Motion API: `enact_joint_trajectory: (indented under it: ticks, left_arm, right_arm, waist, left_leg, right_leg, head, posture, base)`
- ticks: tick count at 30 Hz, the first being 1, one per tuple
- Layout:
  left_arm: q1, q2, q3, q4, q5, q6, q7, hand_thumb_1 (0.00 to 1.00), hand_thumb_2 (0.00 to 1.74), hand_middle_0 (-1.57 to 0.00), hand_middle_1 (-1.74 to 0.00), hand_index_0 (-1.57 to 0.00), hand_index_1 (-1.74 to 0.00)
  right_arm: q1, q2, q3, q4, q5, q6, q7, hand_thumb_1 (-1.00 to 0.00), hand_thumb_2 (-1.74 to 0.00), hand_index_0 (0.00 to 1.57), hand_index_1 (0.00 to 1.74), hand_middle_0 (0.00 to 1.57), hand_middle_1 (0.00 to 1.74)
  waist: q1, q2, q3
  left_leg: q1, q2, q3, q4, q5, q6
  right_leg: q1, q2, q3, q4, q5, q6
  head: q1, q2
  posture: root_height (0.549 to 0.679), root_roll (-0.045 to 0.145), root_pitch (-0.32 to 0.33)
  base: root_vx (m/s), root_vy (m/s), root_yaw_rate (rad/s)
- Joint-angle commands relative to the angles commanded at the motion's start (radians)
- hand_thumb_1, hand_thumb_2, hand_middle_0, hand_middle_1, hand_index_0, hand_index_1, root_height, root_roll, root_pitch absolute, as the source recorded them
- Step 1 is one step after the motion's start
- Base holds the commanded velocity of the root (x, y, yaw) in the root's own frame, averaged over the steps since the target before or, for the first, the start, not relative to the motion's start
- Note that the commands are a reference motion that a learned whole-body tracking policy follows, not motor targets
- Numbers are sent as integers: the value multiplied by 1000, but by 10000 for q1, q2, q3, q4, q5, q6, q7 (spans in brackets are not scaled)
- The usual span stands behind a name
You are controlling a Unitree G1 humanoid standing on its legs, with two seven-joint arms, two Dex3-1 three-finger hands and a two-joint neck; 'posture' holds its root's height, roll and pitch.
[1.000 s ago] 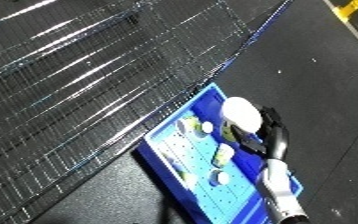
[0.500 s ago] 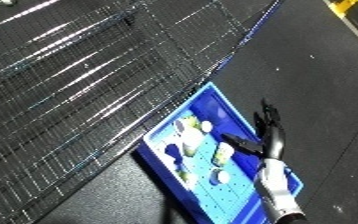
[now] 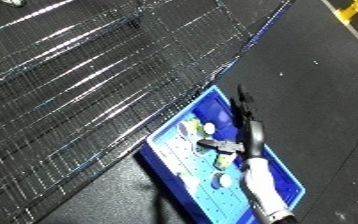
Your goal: Pick up the object and place it into the box
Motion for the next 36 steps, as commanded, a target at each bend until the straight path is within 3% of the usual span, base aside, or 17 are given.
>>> enact_joint_trajectory:
  ticks: [9,17,20,26,36]
  left_arm:
    - [257,17,131,-67,172,222,-86,1000,1740,-1570,-1740,-1570,-1740]
    - [309,202,321,-176,503,688,-316,1000,1740,-1570,-1740,-1570,-1740]
    - [310,251,371,-235,623,841,-383,1000,1740,-1570,-1740,-1570,-1740]
    - [239,263,345,-278,815,962,-452,1000,1740,-1570,-1740,-1570,-1740]
    - [38,345,113,-392,954,1141,-419,1000,1740,-1570,-1740,-1570,-1740]
  right_arm:
    - [18,427,497,-1686,-541,534,806,0,0,0,0,0,0]
    - [-50,646,1301,-2337,-1419,1194,1839,0,0,0,0,0,0]
    - [-120,621,1547,-2484,-1809,1293,1896,0,0,0,0,0,0]
    - [-214,773,1802,-2581,-1778,1340,1890,0,0,0,0,0,0]
    - [-474,809,2410,-2453,-2110,1497,2053,0,0,0,0,0,0]
  waist:
    - [355,-326,-27]
    - [807,-781,-104]
    - [954,-894,-107]
    - [1155,-1033,-61]
    - [1403,-1114,122]
  left_leg:
    - [-68,-43,-213,370,-162,64]
    - [-198,4,-449,783,-295,108]
    - [-223,27,-535,889,-311,117]
    - [-234,30,-685,960,-297,139]
    - [-414,12,-843,1162,-239,98]
  right_leg:
    - [235,-3,-164,125,-112,-84]
    - [483,80,-403,320,-245,-126]
    - [567,115,-483,376,-285,-125]
    - [699,193,-606,429,-337,-114]
    - [714,164,-723,477,-305,-62]
  head:
    - [-1846,-183]
    - [-3017,-433]
    - [-3430,-515]
    - [-4307,-583]
    - [-4995,-706]
  posture:
    - [673,69,10]
    - [672,59,-10]
    - [672,53,-17]
    - [671,45,-27]
    - [670,41,-36]
  base:
    - [55,-37,53]
    - [66,-99,109]
    - [66,-84,105]
    - [51,-61,76]
    - [20,-30,60]
